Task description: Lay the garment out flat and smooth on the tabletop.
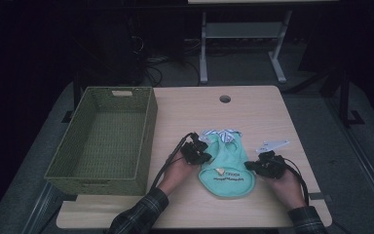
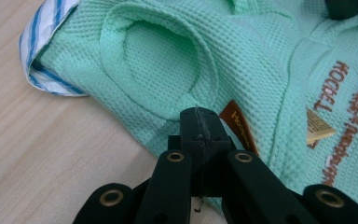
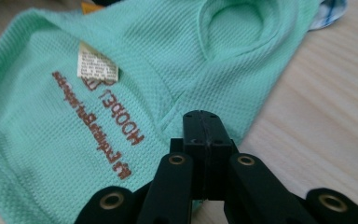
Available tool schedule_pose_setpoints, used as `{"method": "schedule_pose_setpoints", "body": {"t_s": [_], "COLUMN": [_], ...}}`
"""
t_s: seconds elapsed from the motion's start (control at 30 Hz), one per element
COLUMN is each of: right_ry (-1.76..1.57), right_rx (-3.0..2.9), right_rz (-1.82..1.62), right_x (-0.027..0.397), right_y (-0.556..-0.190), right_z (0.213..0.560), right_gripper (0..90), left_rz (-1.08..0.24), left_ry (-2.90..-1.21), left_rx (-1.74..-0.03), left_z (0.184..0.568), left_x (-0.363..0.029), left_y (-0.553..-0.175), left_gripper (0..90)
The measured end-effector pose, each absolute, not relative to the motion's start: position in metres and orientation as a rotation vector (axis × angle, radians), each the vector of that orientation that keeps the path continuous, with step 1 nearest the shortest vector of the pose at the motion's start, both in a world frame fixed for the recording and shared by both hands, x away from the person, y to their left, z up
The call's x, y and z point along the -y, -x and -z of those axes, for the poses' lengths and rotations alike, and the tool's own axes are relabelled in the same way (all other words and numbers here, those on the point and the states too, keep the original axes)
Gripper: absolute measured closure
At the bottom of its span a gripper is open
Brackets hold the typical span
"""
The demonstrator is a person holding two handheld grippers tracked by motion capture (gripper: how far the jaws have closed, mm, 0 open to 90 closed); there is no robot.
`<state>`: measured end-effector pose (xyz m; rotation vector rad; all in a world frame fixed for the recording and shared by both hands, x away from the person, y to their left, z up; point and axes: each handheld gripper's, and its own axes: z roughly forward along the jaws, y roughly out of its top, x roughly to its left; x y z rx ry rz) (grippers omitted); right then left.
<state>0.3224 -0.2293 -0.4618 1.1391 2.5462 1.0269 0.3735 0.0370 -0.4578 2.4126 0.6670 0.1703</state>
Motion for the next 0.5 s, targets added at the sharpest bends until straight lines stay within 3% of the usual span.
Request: {"method": "schedule_pose_setpoints", "body": {"t_s": [0.5], "right_ry": [-1.112], "right_rx": [-2.56], "right_rz": [-0.992], "right_x": [0.228], "right_y": [-0.327], "right_z": [0.464], "right_gripper": [89.7], "left_rz": [-0.07], "left_ry": [-2.426], "left_rx": [-0.64], "left_z": [0.457], "left_x": [-0.043], "left_y": [-0.348], "left_gripper": [89.5]}}
